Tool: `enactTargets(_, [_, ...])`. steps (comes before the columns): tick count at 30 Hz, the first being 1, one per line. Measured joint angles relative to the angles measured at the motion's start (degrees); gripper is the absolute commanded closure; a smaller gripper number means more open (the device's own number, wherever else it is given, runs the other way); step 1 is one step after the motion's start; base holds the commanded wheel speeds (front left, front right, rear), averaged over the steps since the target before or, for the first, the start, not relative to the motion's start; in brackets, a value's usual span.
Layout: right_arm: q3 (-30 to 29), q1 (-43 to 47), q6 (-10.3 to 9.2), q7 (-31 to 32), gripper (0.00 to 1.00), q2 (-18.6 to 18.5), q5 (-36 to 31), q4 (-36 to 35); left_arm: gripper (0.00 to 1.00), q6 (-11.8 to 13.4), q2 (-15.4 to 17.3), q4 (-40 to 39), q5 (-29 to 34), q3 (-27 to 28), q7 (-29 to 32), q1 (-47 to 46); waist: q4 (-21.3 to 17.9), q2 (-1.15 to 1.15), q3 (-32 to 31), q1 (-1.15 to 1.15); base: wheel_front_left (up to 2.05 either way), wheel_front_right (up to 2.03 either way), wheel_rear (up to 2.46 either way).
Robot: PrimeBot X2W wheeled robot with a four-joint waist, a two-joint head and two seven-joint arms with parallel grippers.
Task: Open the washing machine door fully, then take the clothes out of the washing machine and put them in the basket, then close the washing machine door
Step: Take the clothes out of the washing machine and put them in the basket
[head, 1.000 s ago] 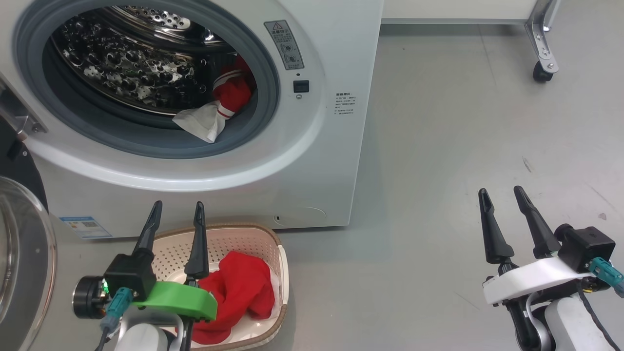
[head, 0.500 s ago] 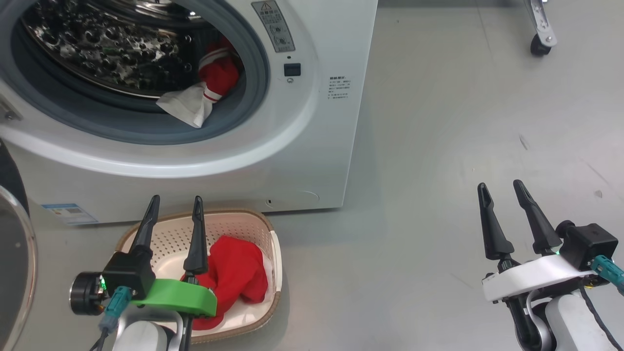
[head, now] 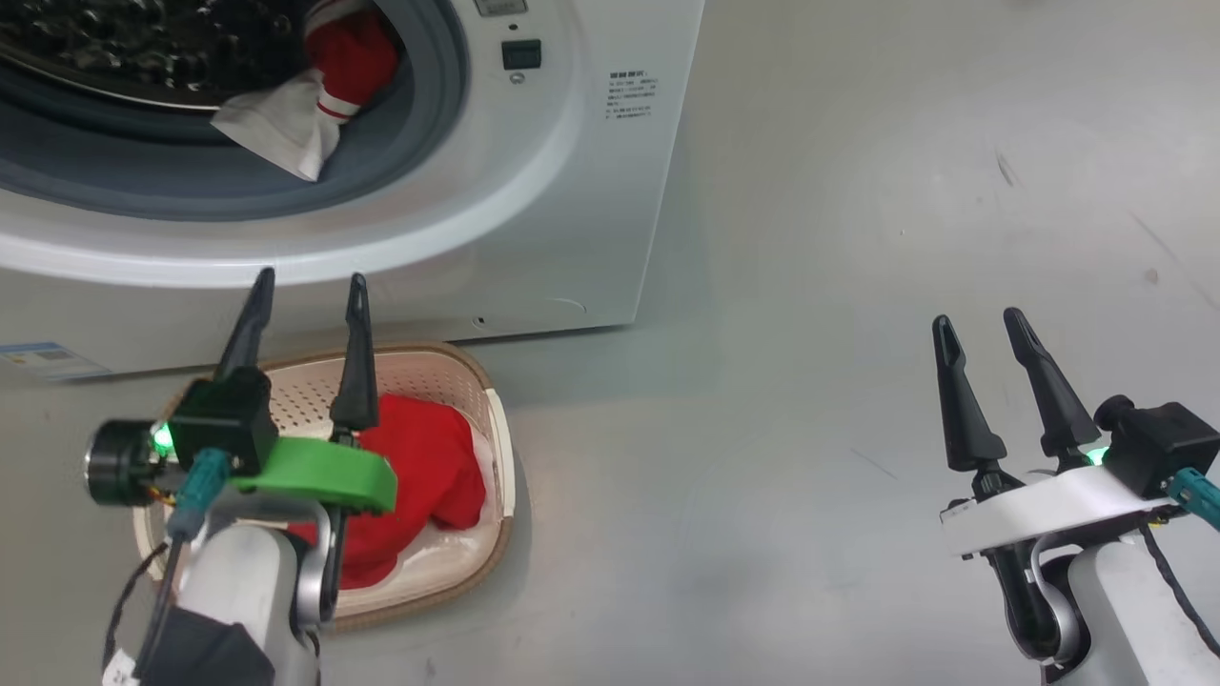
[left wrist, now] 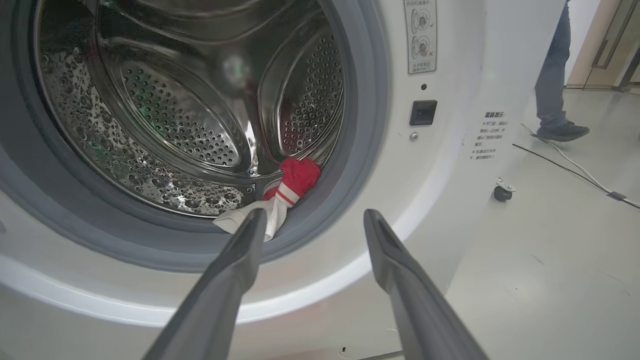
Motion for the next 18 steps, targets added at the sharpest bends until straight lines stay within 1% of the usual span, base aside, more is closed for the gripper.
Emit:
enactTargets(5, [0.6,-2.0,0.00,0.0,0.00,-0.1,1.0,-0.6,0.00,0.0,1.1,0.3,0.6,1.7,3.4,-6.2,-1.6,0.00,3.5,0.00,0.00,0.00,0.00])
enactTargets(9, [1.0,-3.5,0.00,0.0,0.00,-0.3,1.5,-0.9,0.00,0.0,1.9,1.8,0.3,4.3,6.5,-11.0,-3.0,0.00,6.1,0.00,0.00,0.00,0.00])
enactTargets(14, [1.7,-4.9,0.00,0.0,0.00,-0.3,1.9,-1.0,0.00,0.1,3.2,4.7,-0.8,7.0,10.8,-16.3,-5.0,0.00,8.9,0.00,0.00,0.00,0.00])
enactTargets(18, [1.9,-5.8,0.00,0.0,0.00,-0.3,2.4,-1.0,0.00,0.1,3.5,7.5,-2.5,8.6,13.9,-20.4,-6.6,0.00,10.7,0.00,0.00,0.00,0.00])
